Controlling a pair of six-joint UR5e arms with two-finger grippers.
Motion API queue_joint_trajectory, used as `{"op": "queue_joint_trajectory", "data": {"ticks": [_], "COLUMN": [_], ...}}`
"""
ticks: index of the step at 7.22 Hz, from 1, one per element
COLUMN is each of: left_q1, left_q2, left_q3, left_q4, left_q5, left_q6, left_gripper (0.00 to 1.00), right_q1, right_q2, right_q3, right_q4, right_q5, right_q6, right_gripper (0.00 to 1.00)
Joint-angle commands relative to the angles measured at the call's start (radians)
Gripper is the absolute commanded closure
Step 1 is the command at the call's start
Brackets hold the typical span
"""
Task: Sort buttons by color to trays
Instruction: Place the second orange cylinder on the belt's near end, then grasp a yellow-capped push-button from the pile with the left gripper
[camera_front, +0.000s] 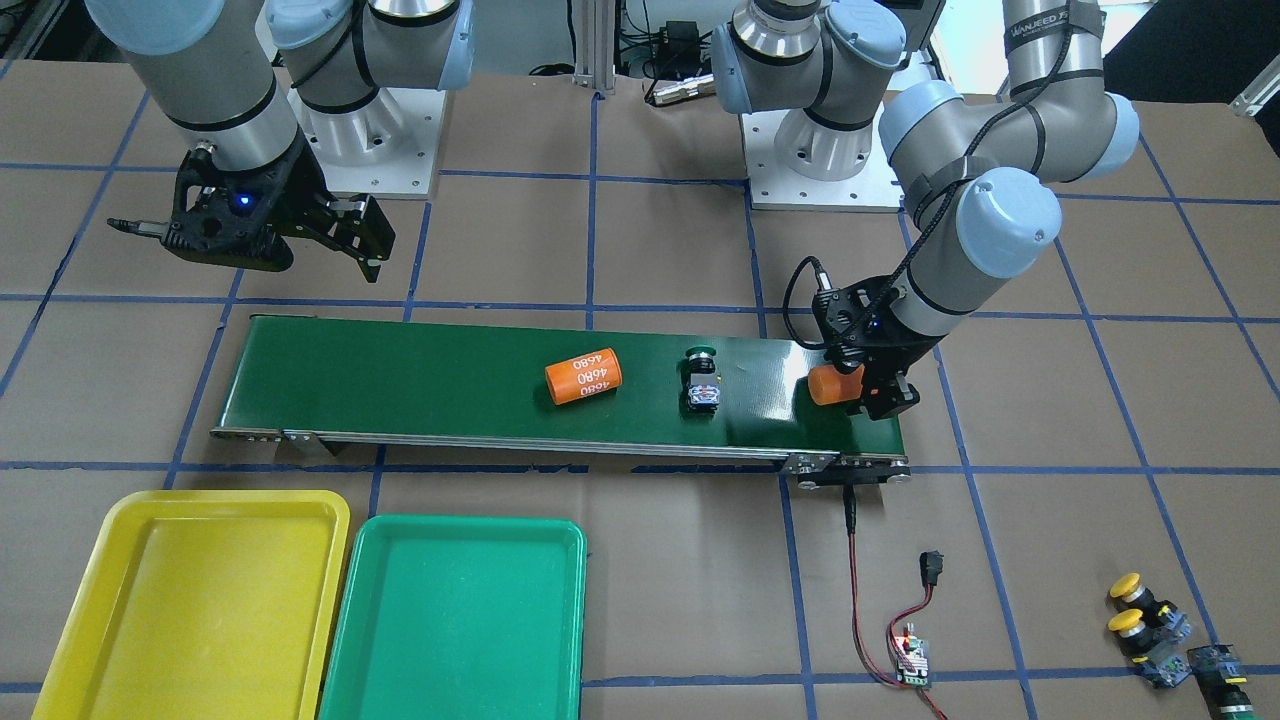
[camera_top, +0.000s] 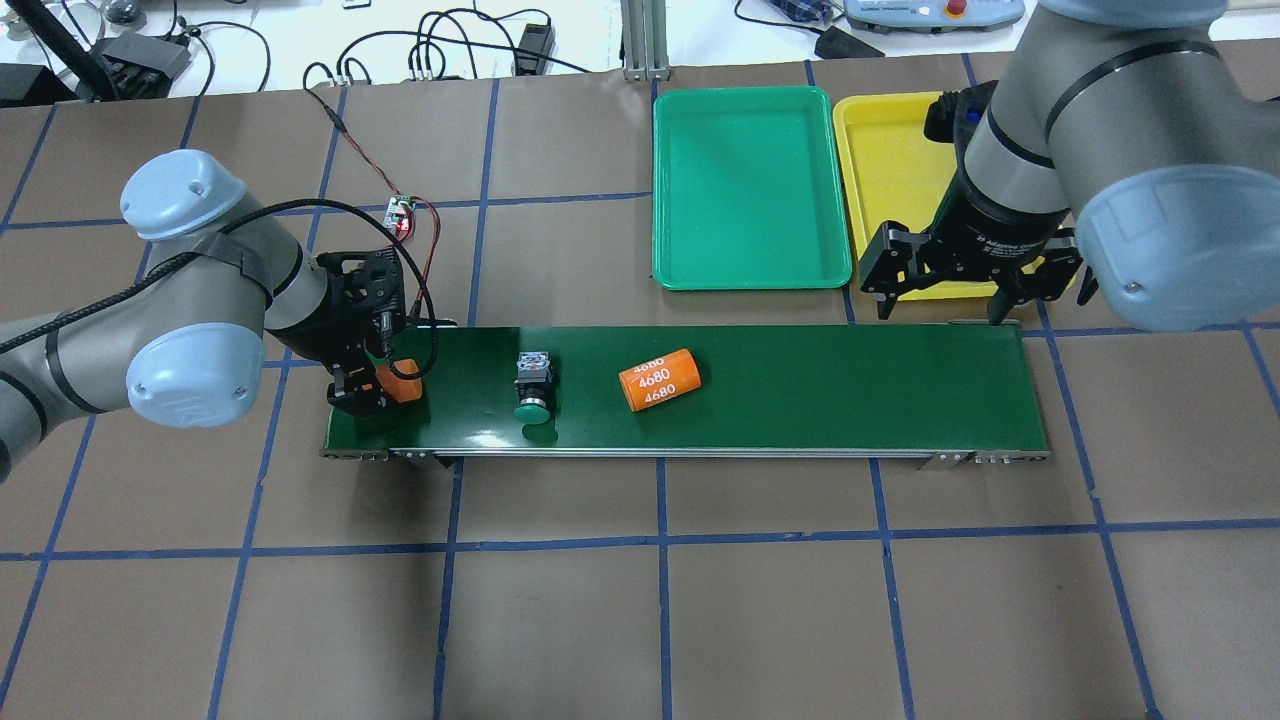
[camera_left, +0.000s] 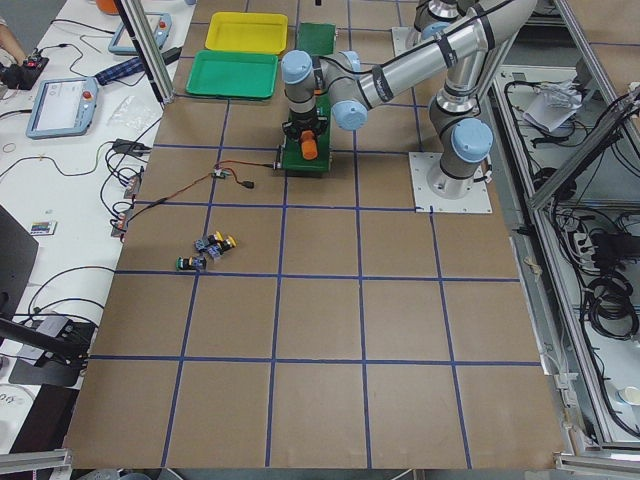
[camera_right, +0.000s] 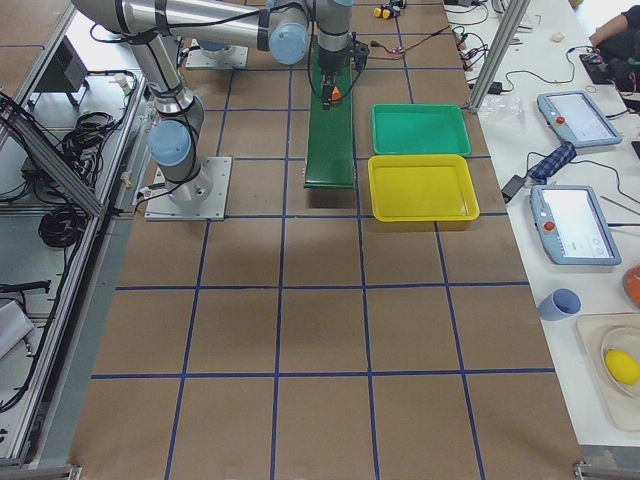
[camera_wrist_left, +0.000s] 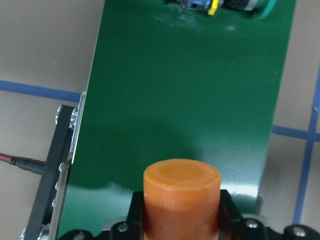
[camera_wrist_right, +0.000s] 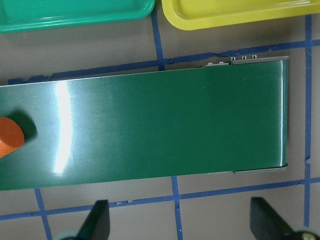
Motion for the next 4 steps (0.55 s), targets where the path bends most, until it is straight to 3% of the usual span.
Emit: {"op": "queue_joint_trajectory", "data": {"ticks": [1,2,4], "left_q1": [0.094,0.219,0.289], "left_q2": [0.044,-0.005,-0.171], "left_q3": [0.127,0.26,0.465], "left_q4": [-0.105,-0.258,-0.259], "left_q5": [0.021,0.019,0.016], "left_q6": [-0.052,-0.06,-0.423], "left_gripper": [0.0,0.0,0.0], "right_q1": [0.0,0.0,0.0], "right_q2": [0.013,0.023,0.04], "right_q3": [0.0,0.0,0.0], "right_q4": [-0.001,-0.001,0.005], "right_q5": [0.0,0.012,0.0], "right_q6": [-0.007,-0.016,-0.014], "right_gripper": [0.0,0.0,0.0]}}
